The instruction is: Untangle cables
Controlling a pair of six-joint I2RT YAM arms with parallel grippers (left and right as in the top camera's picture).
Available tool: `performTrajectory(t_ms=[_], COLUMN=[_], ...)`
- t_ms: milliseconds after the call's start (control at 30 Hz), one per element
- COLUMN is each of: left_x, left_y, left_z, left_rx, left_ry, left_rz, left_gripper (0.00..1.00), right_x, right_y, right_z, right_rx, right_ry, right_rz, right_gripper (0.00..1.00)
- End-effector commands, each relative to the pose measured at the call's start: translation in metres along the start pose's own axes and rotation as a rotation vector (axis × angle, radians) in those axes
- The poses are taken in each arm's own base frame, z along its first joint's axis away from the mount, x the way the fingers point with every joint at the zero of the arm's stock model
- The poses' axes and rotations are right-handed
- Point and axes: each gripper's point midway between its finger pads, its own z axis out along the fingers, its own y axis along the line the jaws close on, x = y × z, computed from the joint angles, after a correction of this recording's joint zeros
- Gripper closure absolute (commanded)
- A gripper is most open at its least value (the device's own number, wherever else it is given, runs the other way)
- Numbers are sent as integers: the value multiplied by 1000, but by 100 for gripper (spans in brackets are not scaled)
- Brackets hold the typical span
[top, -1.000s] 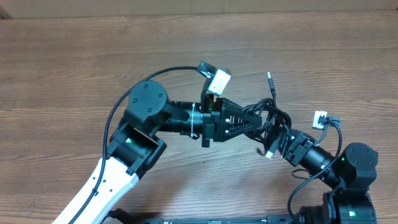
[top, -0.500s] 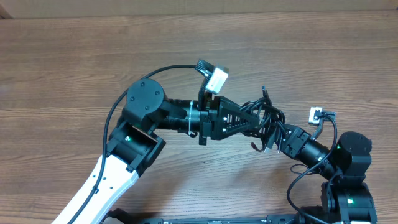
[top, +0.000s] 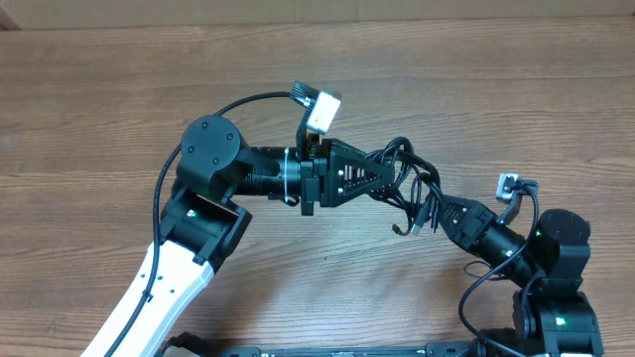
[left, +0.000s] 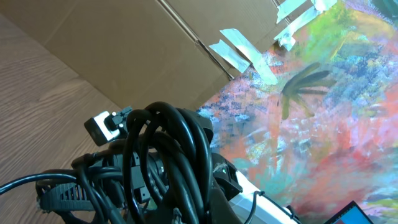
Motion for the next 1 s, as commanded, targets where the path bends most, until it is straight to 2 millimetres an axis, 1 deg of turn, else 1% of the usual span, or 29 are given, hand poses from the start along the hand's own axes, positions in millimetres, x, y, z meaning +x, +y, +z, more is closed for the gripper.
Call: performTrajectory(t_ms=[0,33,67,133,267,367,533,600,667,733,800,867,967], left_x=[-10,-10,-10,-10,-8,-7,-9,-11,-14,-16,-15,-12,-1], left_y=[-29,-29,-29,-29,-30,-28,-21,-14,2,13,22,27,34], left_z=[-7,-7,-7,-7,-7,-7,-11,-15,-24,-31,-38,-40,-39], left_rx=[39,38,38,39,46,41,16,-11,-68,-109,-141,-153,-171], left_ry=[-18,-19,-19,-17,-7,-7,-12,-18,-32,-40,-42,-31,1], left_rz=[83,83,83,91,155,220,310,310,270,242,227,208,190], left_gripper=[96,96,96,96,96,96,96,96,96,96,96,96,96], right_x=[-12,-12,-11,-9,-11,-7,-3,-3,-6,-3,-1,0,2], right_y=[-34,-33,-30,-23,-3,9,14,16,22,31,34,35,40], right_z=[2,2,2,3,4,4,3,3,2,1,0,-2,-3], right_rx=[149,145,131,96,3,-58,-85,-97,-121,-165,-178,-185,-206], right_ry=[-79,-76,-67,-52,-40,-10,9,10,-1,14,19,16,23], right_rz=[10,3,-2,-16,-62,-84,-129,-148,-178,-235,-259,-288,-325], right_gripper=[75,71,58,0,0,0,0,0,0,0,0,0,0])
